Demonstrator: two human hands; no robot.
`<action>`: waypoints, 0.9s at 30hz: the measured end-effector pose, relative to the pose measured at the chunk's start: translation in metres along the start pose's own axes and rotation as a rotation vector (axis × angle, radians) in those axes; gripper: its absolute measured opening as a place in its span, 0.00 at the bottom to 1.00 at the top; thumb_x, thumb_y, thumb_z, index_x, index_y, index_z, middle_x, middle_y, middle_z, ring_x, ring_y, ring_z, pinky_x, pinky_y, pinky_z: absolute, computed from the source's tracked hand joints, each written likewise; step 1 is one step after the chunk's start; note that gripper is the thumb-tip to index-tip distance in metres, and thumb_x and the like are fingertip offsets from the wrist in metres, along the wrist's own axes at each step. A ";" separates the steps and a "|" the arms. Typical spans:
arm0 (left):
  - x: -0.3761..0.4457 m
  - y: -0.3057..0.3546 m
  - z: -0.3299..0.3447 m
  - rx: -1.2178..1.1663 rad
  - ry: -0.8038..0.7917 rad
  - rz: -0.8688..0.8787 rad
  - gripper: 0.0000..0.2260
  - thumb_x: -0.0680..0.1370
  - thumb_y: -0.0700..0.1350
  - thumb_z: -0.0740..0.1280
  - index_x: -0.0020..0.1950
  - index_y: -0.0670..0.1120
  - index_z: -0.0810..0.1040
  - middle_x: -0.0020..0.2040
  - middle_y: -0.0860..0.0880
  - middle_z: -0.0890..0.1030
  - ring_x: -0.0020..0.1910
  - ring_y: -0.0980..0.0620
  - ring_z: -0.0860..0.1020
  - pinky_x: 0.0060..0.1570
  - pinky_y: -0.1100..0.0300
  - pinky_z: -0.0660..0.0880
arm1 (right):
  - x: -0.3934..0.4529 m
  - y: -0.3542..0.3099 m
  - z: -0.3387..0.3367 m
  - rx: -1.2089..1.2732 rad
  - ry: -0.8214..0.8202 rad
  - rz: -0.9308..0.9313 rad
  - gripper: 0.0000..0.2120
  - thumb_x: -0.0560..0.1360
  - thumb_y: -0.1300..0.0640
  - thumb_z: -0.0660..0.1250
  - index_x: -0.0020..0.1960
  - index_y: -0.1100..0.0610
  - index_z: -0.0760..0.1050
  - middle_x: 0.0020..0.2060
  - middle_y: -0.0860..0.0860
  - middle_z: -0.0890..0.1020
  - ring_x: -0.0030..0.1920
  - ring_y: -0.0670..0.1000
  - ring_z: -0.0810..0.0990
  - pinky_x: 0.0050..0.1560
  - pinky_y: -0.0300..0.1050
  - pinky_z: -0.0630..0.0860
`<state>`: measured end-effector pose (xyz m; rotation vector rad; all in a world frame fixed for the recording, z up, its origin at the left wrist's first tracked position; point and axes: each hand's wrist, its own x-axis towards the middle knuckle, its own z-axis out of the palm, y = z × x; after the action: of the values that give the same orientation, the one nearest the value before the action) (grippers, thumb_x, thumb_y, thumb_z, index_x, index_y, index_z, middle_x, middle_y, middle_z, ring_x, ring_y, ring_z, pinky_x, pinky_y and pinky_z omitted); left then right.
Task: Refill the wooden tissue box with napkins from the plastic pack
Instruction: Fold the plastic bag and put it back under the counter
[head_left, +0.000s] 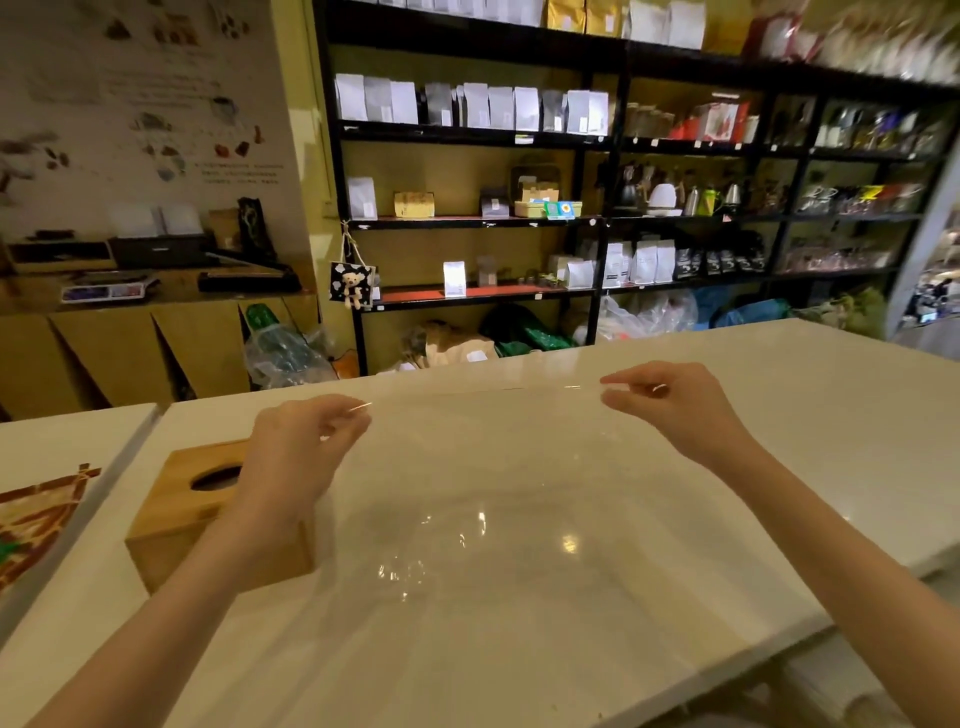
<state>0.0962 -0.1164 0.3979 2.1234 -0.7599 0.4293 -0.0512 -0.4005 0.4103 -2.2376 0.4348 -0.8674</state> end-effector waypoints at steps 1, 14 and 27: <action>0.003 0.002 -0.003 0.032 0.038 0.025 0.11 0.74 0.44 0.67 0.55 0.43 0.81 0.48 0.44 0.84 0.47 0.49 0.79 0.49 0.57 0.75 | 0.002 -0.002 -0.001 -0.049 0.019 -0.029 0.06 0.70 0.57 0.73 0.46 0.53 0.83 0.35 0.46 0.78 0.40 0.49 0.76 0.38 0.30 0.70; 0.025 0.057 -0.026 -0.128 0.009 0.336 0.05 0.73 0.43 0.67 0.46 0.52 0.79 0.46 0.58 0.76 0.46 0.62 0.74 0.49 0.67 0.69 | -0.001 -0.071 0.006 -0.524 -0.174 -0.443 0.21 0.74 0.48 0.67 0.66 0.51 0.71 0.58 0.47 0.79 0.49 0.41 0.77 0.54 0.41 0.70; 0.012 0.006 -0.009 -1.106 -0.433 -0.339 0.50 0.50 0.67 0.75 0.67 0.46 0.69 0.62 0.44 0.78 0.60 0.45 0.78 0.54 0.56 0.78 | 0.015 -0.072 0.004 0.555 -0.292 0.121 0.05 0.74 0.61 0.66 0.49 0.56 0.79 0.33 0.50 0.86 0.33 0.47 0.84 0.29 0.38 0.77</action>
<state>0.1013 -0.1160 0.4133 1.2238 -0.6233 -0.5577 -0.0335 -0.3556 0.4661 -1.7624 0.1614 -0.5050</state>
